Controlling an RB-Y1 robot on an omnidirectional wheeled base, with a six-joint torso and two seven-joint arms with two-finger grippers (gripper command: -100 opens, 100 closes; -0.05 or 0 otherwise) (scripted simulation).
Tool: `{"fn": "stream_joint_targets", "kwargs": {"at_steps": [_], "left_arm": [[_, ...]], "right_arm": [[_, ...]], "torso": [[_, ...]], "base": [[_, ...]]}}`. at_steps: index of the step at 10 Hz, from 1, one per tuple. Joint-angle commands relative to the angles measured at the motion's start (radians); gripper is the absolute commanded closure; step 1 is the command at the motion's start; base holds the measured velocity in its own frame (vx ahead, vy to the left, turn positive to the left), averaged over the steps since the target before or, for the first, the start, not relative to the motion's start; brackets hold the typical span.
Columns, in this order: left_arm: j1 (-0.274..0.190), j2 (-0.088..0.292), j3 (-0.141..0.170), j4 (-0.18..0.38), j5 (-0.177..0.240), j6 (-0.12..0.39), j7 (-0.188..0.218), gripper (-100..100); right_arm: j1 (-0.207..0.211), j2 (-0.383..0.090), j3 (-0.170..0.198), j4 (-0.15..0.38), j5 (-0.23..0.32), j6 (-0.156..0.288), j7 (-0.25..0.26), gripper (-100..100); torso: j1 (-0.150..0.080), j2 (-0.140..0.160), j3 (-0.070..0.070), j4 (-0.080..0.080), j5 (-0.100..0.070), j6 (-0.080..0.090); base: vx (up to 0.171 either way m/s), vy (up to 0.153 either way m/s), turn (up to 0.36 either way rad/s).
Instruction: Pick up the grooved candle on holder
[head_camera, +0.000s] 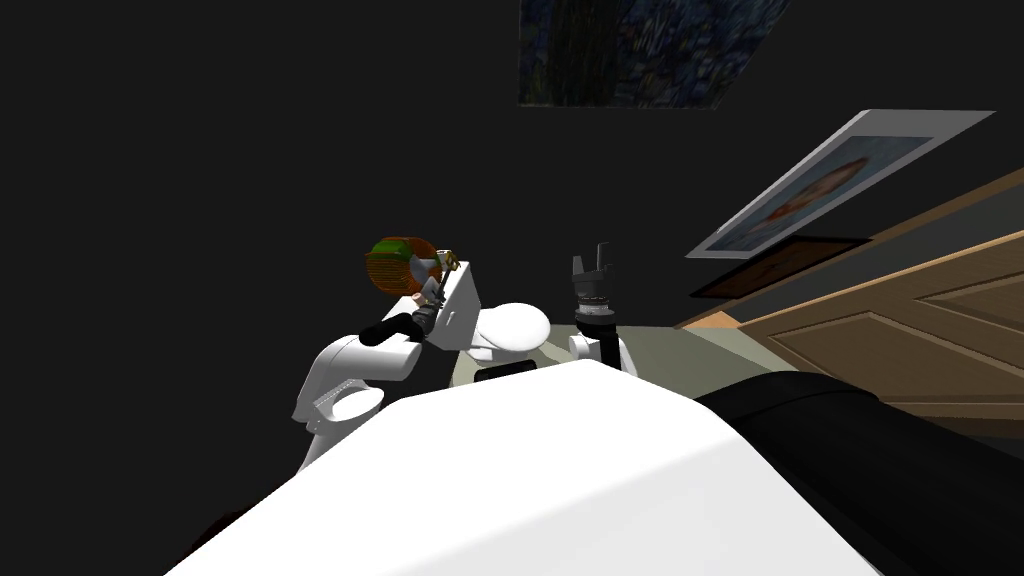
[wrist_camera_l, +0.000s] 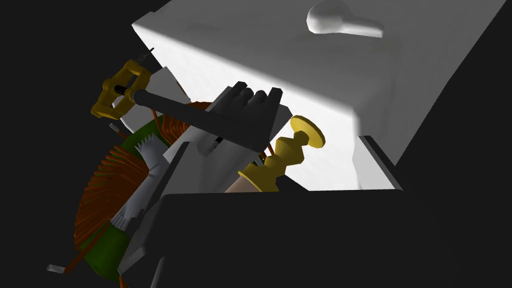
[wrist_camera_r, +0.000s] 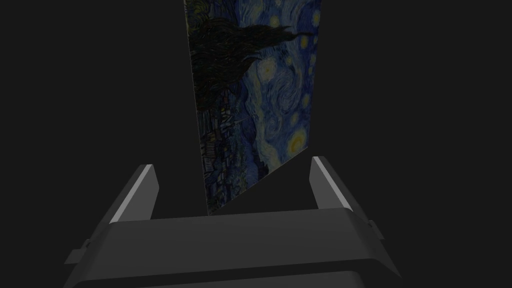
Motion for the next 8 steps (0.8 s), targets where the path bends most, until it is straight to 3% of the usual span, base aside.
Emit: {"fn": "stream_joint_targets", "kwargs": {"at_steps": [1,5,7,8], "left_arm": [[-0.007,0.01,0.001,-0.012,-0.005,0.047,-0.013,-100],[-0.016,0.033,0.007,-0.068,-0.022,0.126,-0.037,-100],[-0.011,0.035,0.009,-0.077,-0.024,0.125,-0.036,-100],[-0.011,0.035,0.009,-0.079,-0.024,0.129,-0.038,0]], "right_arm": [[0.0,0.0,0.0,0.0,0.0,0.0,0.0,0],[0.0,0.0,0.0,0.0,0.0,0.0,0.0,0],[0.0,0.0,0.0,0.0,0.0,0.0,0.0,0],[0.0,0.0,0.0,0.0,0.0,0.0,0.0,0]], "torso": [[0.0,0.0,0.0,0.0,0.0,0.0],[0.001,0.0,0.0,0.0,0.0,0.0],[0.002,0.004,0.002,0.001,0.0,0.0],[0.001,0.004,0.002,0.001,0.0,0.0]], "base": [[0.068,0.009,-0.03],[0.054,0.019,-0.029],[0.004,0.021,-0.037],[0.0,0.0,0.0]]}}
